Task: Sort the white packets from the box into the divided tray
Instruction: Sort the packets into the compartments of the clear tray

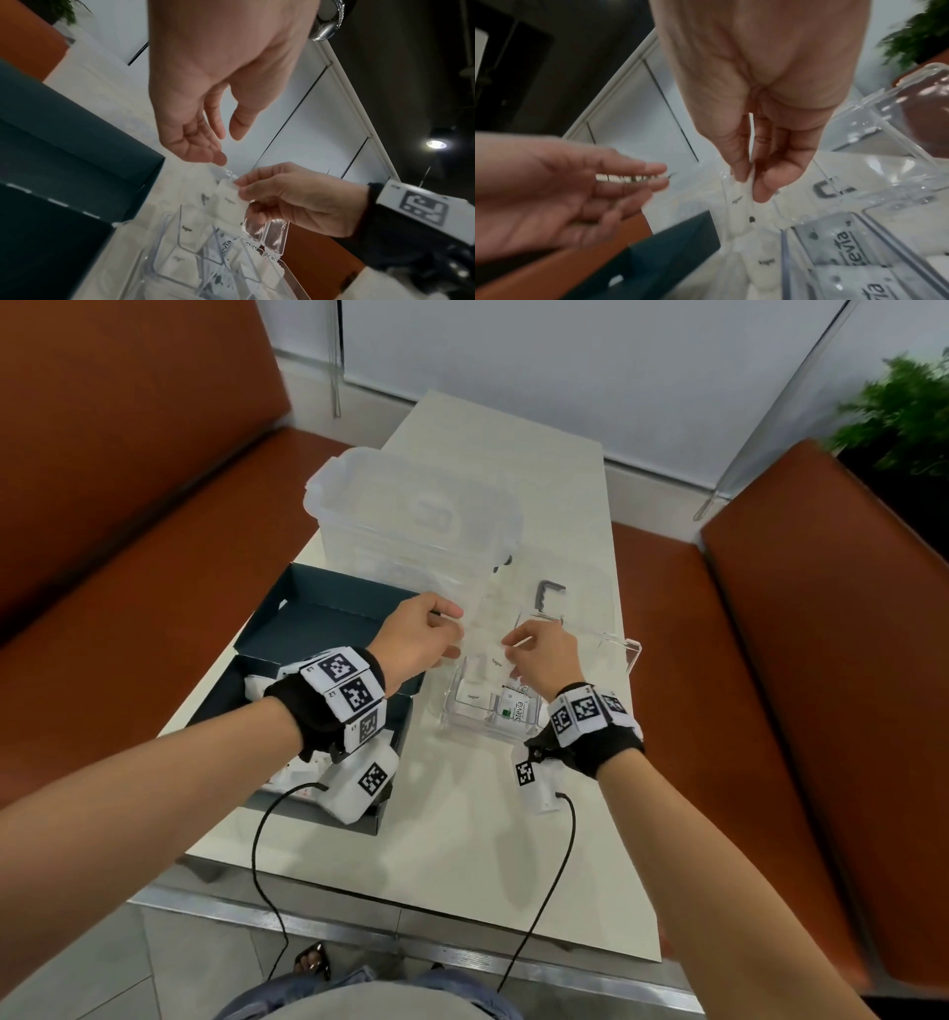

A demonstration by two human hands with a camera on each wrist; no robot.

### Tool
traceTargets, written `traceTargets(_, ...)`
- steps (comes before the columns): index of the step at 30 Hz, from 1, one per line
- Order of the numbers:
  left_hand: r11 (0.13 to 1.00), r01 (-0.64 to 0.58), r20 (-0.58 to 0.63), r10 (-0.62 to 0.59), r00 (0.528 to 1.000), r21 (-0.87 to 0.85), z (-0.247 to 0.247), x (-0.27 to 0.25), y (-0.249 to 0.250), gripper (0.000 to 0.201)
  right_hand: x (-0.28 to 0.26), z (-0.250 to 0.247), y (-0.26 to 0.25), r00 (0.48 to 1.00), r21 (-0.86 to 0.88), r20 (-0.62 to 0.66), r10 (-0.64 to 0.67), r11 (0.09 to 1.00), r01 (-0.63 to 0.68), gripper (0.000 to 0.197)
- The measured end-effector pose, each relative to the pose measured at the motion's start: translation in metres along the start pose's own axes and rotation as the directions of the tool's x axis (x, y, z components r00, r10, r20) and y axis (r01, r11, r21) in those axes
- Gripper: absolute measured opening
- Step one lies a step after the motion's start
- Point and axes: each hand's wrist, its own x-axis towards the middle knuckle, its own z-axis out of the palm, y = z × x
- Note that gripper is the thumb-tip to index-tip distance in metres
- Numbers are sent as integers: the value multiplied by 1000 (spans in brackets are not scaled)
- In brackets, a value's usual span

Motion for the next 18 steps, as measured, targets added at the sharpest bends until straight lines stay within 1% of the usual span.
traceTargets(3,1000,15,-8,-15,1000,-9,-4,-4,-3,23,6,17,2,998,-186,66,-15,982,27,22)
traceTargets(5,1000,16,-12,-16,1000,-11,-6,-6,-4,24,7,25,3,996,-266,93,-2,964,27,25)
traceTargets(9,1000,24,-21,-25,999,-8,-9,-10,-5,24,9,38,7,994,-304,105,42,952,-8,23)
traceTargets(12,999,33,-21,-33,999,-5,-11,-12,-7,25,8,44,8,995,-350,89,42,937,-8,24)
traceTargets(15,999,38,-21,-38,999,-4,-11,-13,-9,24,7,47,10,996,-453,88,-17,890,55,25)
traceTargets(18,999,37,-16,-37,999,3,-10,-13,-9,24,7,50,14,988,-579,103,-116,801,154,29)
